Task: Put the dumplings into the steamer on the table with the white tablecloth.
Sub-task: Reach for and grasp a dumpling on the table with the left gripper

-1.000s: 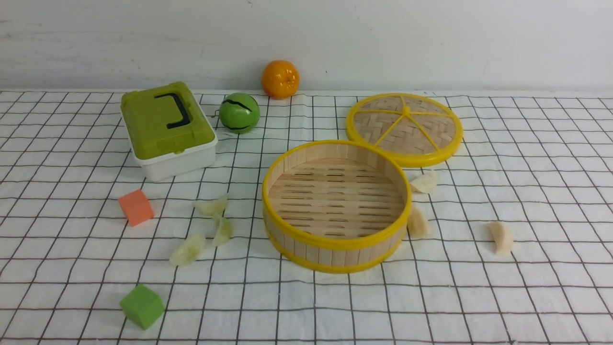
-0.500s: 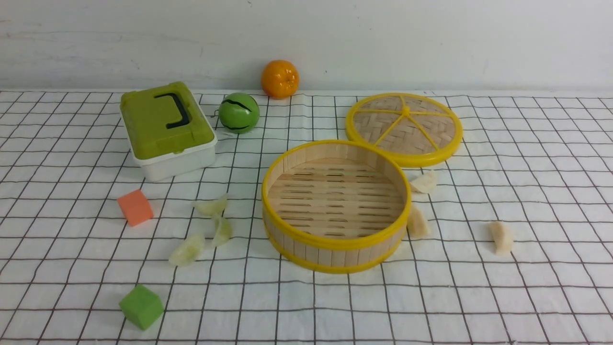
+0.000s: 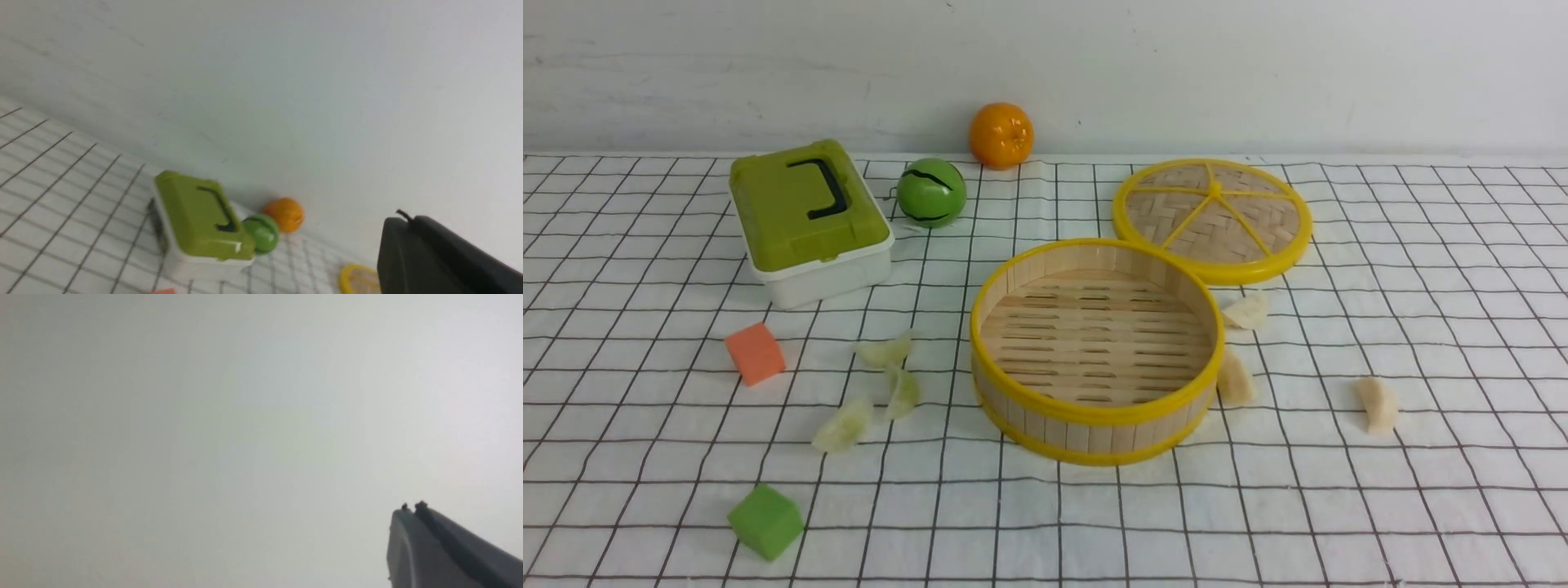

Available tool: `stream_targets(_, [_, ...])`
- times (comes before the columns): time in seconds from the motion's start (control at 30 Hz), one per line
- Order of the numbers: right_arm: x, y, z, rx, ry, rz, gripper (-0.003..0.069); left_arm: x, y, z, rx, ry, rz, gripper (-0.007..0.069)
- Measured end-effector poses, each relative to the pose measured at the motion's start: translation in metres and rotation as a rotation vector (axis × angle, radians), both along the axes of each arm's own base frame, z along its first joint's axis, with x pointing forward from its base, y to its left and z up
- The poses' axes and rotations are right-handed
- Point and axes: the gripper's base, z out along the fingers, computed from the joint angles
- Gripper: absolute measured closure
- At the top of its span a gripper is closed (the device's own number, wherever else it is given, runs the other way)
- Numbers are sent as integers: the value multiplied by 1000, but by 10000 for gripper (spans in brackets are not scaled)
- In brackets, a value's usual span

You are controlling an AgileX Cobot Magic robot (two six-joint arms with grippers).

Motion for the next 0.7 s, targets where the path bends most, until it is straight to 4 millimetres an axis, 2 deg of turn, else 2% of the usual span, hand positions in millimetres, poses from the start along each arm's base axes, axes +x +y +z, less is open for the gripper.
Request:
stream_targets(0.07, [17,0,-12,-67,221,-28,667,24,-1,4,5,123,24,637])
stream_targets(0.1, [18,0,-12,-73,227,-29,666,27,-1,2,6,143,26,637])
stream_targets(0.13, [25,-1,-21,-95,337,-33,666,37,-1,4,5,193,33,637])
stream_targets(0.17, [38,-1,-39,-123,550,-31,664,59,-3,0,13,340,38,637])
stream_targets(0.2, [39,-1,-41,-123,572,-30,664,61,-4,2,14,349,37,637])
stream_targets(0.23, [46,-1,-55,-119,726,-17,664,80,-7,-3,40,477,20,637])
stream_targets(0.27, [51,0,-66,-100,856,1,664,90,-11,-8,74,577,-13,637])
stream_targets(0.33, [55,3,-80,-62,1011,35,664,110,-19,-19,129,742,-102,637])
stream_targets(0.43, [60,8,-92,-3,1147,94,663,137,-35,-40,159,919,-279,637])
stream_targets(0.5, [62,10,-93,12,1163,113,663,146,-40,-48,166,956,-334,637])
stream_targets(0.53, [65,13,-95,22,1178,148,663,161,-46,-63,177,1002,-405,637])
stream_targets(0.6, [67,15,-95,27,1179,173,663,171,-49,-74,204,1027,-443,636])
stream_targets(0.7, [69,20,-93,12,1148,236,662,199,-54,-103,226,1105,-497,593])
